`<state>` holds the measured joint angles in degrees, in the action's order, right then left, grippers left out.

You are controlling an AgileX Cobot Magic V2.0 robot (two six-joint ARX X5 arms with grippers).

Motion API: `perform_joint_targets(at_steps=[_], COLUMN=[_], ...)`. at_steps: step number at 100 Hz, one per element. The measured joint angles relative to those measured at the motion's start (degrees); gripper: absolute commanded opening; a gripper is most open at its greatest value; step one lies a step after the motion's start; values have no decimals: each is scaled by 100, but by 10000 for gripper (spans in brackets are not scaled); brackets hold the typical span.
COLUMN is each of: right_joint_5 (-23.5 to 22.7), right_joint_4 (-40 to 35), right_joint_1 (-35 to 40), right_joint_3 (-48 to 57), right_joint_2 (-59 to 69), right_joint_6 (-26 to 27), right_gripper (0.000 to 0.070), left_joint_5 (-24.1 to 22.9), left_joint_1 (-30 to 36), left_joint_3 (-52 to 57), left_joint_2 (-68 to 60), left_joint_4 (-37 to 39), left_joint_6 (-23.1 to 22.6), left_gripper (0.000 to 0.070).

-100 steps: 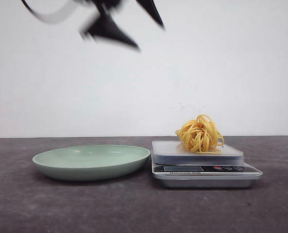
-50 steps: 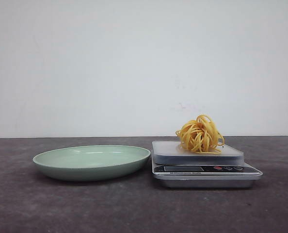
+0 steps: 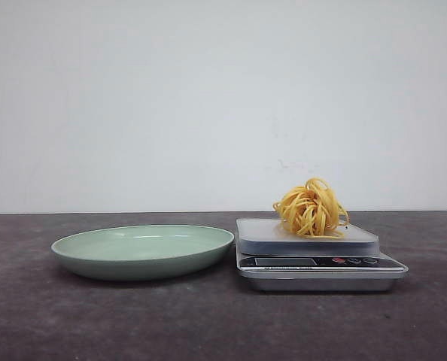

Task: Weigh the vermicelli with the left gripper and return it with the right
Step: 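Open the left gripper and withdraw it from the scale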

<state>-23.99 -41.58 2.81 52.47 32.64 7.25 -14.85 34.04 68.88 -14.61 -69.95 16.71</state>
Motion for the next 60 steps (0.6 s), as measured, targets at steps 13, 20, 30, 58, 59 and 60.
perform_joint_targets(at_steps=[13,20,30,58,59,60], right_joint_5=[-24,2,26,474,485,501], right_joint_4=[15,66,302,807,804,800], right_joint_1=[229,400,682,1512,1537,1558], right_joint_3=[0,0,0,533,577,619], right_joint_2=[229,461,848,2444,2520,2594], right_joint_6=[2,17,90,461,470,481], right_gripper=[563,563,563,550,550,550], left_joint_5=[0,0,11,9,9,9], left_joint_1=[0,0,0,0,0,0], left_joint_3=[-719,-1008,-1252,-1351,-1351,-1351], left_joint_2=[391,424,422,422,422,422], left_joint_4=[-68,-79,-66,48,46,44], left_joint_6=[243,302,352,372,372,372], left_gripper=[381,381,381,381,381,381])
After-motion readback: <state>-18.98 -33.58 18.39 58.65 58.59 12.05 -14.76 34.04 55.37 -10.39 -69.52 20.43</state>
